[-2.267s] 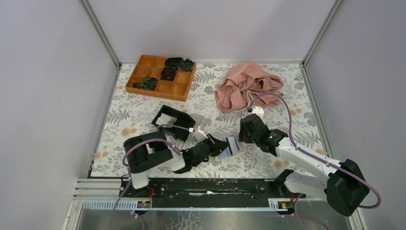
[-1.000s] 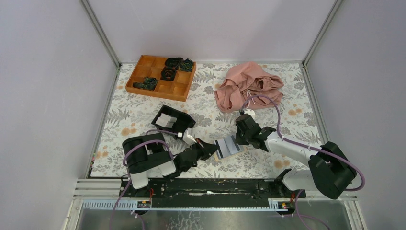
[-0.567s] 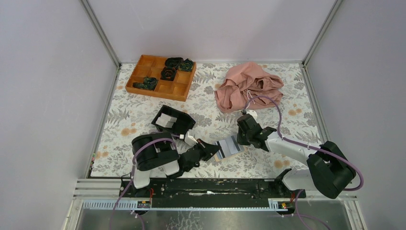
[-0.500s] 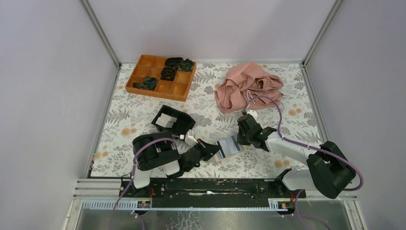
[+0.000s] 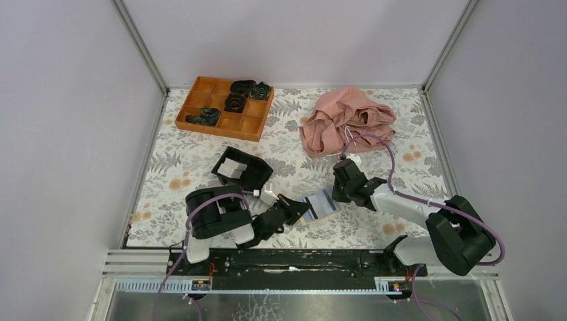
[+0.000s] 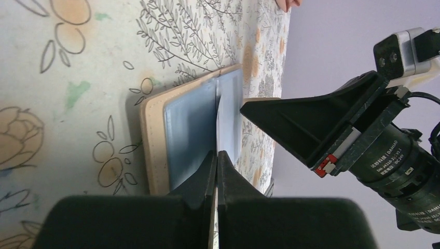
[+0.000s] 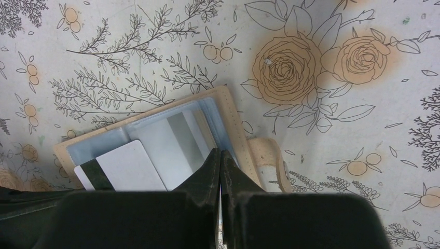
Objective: Put the credit cards into the card holder
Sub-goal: Insert the credit card into the card holder.
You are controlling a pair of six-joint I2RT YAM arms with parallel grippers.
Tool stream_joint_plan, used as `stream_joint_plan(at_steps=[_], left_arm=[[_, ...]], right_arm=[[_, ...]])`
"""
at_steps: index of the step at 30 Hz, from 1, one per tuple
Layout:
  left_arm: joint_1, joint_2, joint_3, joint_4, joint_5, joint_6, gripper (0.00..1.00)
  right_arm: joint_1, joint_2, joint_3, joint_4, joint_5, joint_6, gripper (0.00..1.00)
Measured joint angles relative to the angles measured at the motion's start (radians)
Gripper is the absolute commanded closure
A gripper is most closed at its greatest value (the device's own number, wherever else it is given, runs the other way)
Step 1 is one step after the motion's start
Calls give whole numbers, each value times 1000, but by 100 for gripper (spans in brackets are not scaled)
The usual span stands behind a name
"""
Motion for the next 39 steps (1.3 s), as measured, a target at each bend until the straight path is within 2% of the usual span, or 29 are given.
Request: stream_joint_plan(at_steps=[14, 39], left_arm=[[-18, -65, 3, -129, -48, -31, 100], [-19, -54, 32, -146, -50, 7, 100]], right_arm=[[-11, 2, -6, 8, -10, 0, 100], [-19, 5, -15, 38, -23, -1, 100]])
